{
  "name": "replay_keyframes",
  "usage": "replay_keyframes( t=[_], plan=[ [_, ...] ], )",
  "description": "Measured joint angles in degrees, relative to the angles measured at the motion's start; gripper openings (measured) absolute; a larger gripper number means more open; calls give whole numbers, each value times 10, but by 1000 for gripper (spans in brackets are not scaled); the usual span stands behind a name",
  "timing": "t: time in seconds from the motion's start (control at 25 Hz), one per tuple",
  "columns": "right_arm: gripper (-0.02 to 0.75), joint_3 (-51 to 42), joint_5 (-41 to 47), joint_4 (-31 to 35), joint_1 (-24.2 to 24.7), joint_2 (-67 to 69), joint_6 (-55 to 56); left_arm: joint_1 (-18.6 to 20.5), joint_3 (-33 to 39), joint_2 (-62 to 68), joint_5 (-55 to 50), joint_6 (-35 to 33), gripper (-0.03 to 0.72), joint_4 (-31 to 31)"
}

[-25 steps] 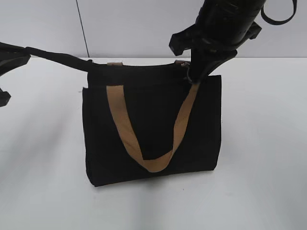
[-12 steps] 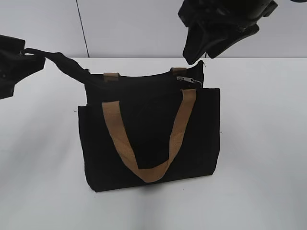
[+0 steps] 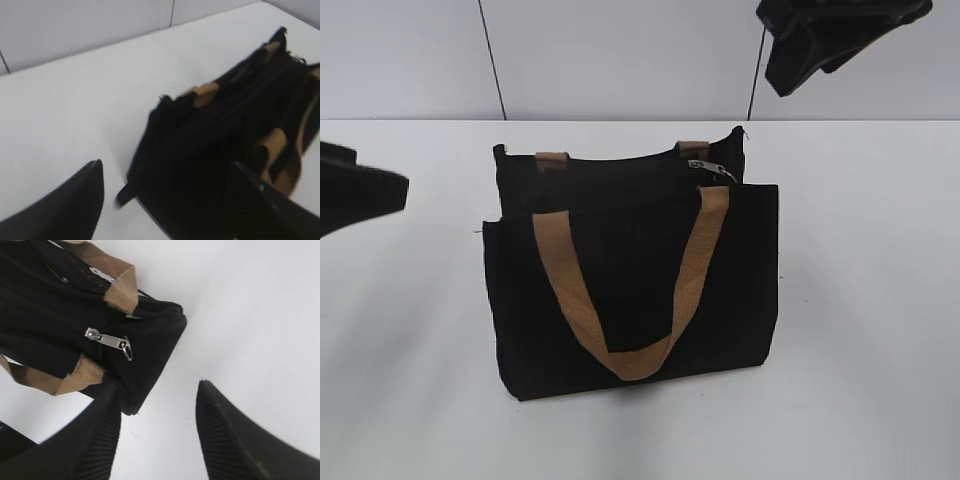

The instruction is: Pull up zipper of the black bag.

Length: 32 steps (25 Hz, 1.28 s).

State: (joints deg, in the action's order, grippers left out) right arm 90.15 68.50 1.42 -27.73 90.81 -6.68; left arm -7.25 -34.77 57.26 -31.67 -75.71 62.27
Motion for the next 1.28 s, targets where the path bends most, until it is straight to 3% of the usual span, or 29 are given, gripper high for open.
replay_keyframes(
  t=[0.16, 0.32, 0.48, 0.68, 0.8, 1.0, 1.28],
  plan=[
    [382, 0, 0, -30, 0, -14, 1, 0, -33, -5, -112, 145, 557, -142],
    [382, 0, 4, -58, 14, -17, 36, 0, -90, -5, -131, 323, 554, -279],
    [382, 0, 7, -65, 68, -19, 46, 0, -161, -5, -136, 528, 551, -435],
    [382, 0, 10, -60, 146, -43, 29, 0, -230, 8, -209, 673, 515, -588],
    [382, 0, 12, -26, 190, -64, 2, 0, -245, 30, -252, 715, 510, -623],
    [382, -23, 13, 31, 242, -116, -40, 0, -247, 38, -286, 725, 508, -628],
    [382, -192, -7, 48, 256, -262, -52, 0, -211, 0, -320, 728, 508, -623]
  ],
)
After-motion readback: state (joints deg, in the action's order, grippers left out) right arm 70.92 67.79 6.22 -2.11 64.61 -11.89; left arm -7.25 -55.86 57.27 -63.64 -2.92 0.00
